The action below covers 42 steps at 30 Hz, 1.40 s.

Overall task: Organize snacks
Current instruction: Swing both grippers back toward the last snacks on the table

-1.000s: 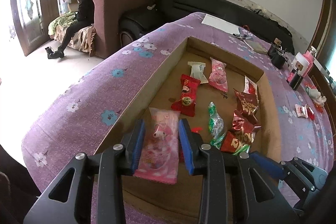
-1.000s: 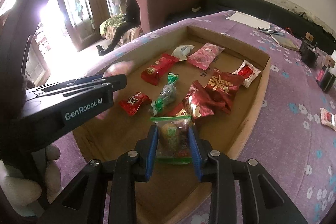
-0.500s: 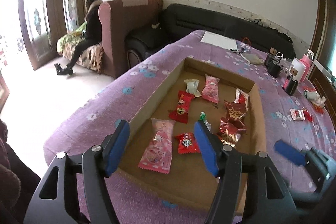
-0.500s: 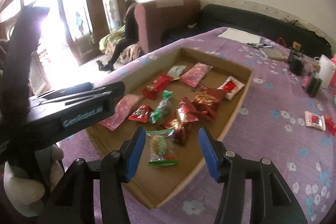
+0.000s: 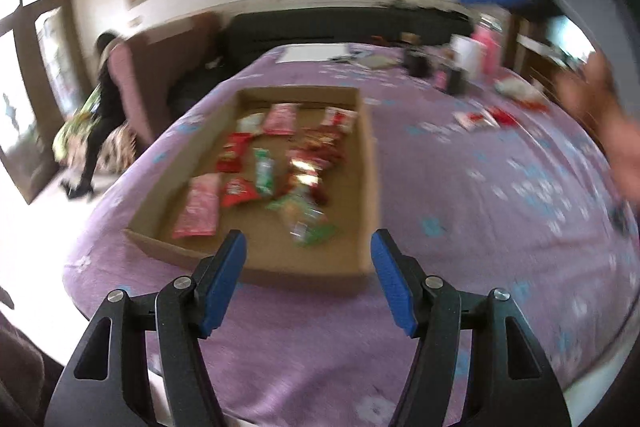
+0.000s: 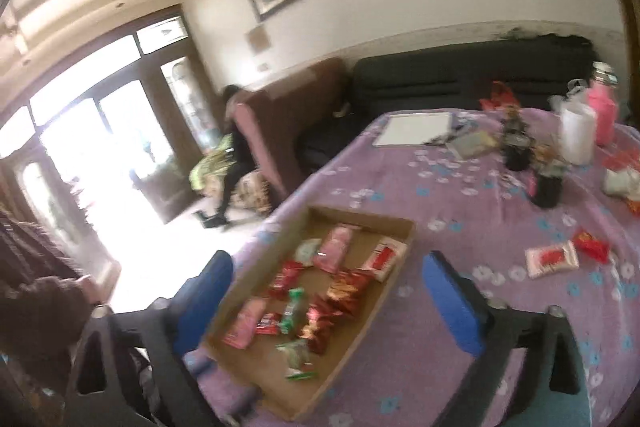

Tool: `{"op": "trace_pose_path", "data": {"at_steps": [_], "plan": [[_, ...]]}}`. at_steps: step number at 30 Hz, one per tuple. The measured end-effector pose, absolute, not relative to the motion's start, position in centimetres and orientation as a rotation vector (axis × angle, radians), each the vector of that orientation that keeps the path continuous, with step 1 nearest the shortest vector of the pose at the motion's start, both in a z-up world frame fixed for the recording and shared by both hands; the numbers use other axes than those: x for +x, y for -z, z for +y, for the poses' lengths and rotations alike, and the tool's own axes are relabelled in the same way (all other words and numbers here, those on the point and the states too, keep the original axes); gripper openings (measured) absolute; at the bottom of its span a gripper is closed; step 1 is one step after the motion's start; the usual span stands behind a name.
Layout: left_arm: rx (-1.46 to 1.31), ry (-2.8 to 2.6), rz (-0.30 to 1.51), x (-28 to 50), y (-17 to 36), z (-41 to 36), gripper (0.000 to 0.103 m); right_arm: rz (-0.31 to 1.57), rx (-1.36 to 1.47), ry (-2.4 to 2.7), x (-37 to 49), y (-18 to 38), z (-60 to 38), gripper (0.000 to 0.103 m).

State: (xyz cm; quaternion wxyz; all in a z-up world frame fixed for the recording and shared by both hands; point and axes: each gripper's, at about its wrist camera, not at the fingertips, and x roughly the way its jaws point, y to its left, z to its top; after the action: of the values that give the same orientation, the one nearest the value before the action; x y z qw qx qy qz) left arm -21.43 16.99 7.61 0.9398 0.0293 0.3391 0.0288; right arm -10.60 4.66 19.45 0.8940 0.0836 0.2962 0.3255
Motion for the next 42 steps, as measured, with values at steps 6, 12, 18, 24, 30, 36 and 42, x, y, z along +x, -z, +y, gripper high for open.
{"op": "trace_pose_path", "data": {"at_steps": [6, 12, 18, 24, 30, 36, 42], "plan": [[0.194, 0.049, 0.651, -23.0, -7.4, 12.5, 0.064, 0.791, 0.147, -0.871, -9.7, -18.6, 7.8, 0.1], [0.268, 0.168, 0.636, -24.1, -7.2, 9.6, 0.064, 0.925, 0.2, -1.058, -9.1, -16.5, 9.1, 0.1], [0.278, 0.219, 0.667, -24.1, -6.9, 8.3, 0.064, 0.903, 0.2, -1.067, -10.1, -16.3, 8.6, 0.1], [0.22, 0.123, 0.702, -22.1, -7.2, 10.0, 0.064, 0.805, 0.148, -0.722, -10.1, -15.3, 3.4, 0.1], [0.141, 0.014, 0.781, -19.3, -6.1, 12.0, 0.064, 0.773, 0.107, -0.57, -11.9, -13.8, -1.3, 0.1], [0.108, -0.038, 0.809, -18.4, -5.8, 13.2, 0.064, 0.72, 0.04, -0.526, -13.5, -13.9, -2.1, 0.1], [0.095, -0.073, 0.84, -17.2, -5.6, 13.6, 0.064, 0.736, -0.009, -0.475, -12.8, -12.5, -2.8, 0.1]]}}
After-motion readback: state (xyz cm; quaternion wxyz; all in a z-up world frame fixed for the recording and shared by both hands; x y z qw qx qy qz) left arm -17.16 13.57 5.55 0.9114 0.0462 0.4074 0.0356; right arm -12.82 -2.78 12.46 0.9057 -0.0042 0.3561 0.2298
